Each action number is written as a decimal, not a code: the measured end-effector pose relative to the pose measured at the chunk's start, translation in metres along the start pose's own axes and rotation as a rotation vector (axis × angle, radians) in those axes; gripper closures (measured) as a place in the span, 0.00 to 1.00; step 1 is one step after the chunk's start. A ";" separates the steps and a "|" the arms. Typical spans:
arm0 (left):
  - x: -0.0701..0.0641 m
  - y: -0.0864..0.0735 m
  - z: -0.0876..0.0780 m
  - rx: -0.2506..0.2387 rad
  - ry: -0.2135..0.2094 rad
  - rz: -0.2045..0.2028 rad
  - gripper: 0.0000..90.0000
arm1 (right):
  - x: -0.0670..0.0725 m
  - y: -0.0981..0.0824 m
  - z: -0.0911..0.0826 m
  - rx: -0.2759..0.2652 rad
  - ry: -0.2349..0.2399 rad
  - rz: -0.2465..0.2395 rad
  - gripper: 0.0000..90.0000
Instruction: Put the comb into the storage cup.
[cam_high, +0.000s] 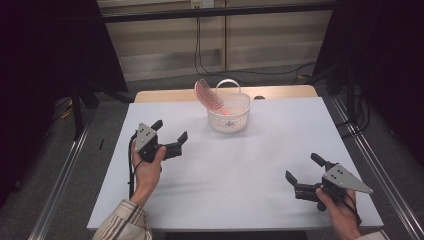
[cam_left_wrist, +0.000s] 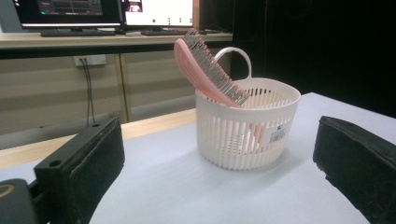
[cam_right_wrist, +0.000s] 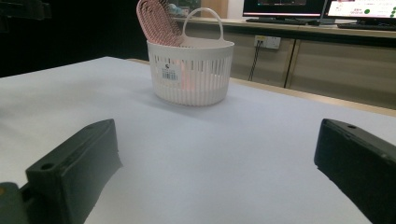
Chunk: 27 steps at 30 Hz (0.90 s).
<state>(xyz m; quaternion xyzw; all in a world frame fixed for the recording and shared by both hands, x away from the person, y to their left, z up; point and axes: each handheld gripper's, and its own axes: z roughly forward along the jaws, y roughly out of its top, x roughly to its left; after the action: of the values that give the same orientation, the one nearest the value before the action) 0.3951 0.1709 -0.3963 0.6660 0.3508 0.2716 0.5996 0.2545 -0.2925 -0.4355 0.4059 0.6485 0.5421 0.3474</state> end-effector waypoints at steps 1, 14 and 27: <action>0.000 0.000 -0.002 -0.007 -0.002 -0.013 0.02 | 0.000 0.000 0.000 -0.001 -0.001 -0.002 0.00; -0.014 -0.005 -0.039 -0.032 0.022 0.038 0.02 | 0.000 0.000 0.000 0.004 -0.003 -0.002 0.00; -0.020 -0.014 -0.072 -0.027 0.037 0.036 0.02 | 0.000 0.000 0.000 0.001 -0.008 -0.001 0.00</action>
<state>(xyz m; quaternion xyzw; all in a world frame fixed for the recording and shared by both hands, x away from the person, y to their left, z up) 0.3250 0.1992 -0.3996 0.6591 0.3460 0.2993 0.5969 0.2544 -0.2923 -0.4354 0.4080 0.6477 0.5399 0.3500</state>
